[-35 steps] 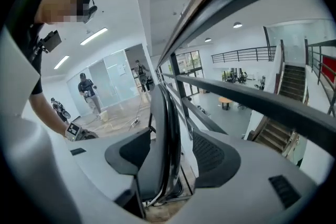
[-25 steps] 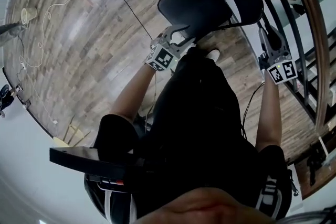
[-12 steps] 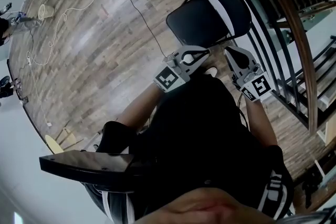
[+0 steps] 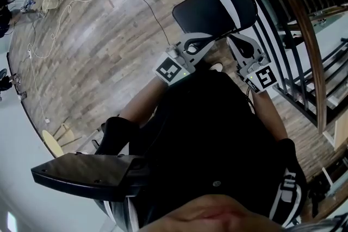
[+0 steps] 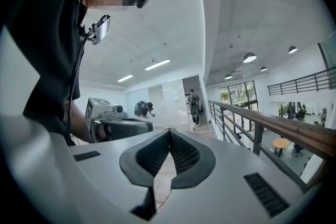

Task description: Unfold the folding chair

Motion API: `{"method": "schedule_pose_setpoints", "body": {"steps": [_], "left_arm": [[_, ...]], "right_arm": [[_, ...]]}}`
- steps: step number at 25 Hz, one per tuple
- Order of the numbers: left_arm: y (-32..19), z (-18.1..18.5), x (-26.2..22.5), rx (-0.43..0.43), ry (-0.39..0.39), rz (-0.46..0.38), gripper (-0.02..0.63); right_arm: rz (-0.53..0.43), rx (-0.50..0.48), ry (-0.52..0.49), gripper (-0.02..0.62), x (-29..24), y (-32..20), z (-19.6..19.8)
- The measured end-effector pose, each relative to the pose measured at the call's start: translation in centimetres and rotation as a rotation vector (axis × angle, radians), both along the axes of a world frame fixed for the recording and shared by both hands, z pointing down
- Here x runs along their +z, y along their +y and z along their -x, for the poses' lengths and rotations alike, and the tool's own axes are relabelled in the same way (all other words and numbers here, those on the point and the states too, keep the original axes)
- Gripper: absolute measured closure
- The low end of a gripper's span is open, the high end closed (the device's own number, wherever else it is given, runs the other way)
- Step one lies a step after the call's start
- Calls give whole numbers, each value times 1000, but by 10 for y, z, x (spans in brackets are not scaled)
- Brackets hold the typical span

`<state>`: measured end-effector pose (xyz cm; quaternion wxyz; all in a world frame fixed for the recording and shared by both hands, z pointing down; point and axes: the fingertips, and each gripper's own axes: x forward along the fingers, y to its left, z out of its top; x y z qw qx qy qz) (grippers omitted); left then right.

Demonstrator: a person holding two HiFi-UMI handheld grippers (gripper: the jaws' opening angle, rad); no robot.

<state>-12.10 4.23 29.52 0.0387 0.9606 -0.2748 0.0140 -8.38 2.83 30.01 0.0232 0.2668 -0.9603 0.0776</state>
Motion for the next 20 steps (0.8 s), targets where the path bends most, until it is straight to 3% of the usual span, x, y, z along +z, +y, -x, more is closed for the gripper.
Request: {"method": "schedule_pose_setpoints", "body": {"steps": [5,20], "left_arm": [[3,3,-10,-44,-11,-53,603],[14,0,-15,-62,-22,-53,603]], "right_arm": [[-21,-25,-4,588,-5,11,6],[-59,-75,9,588,-12,24,13]]}}
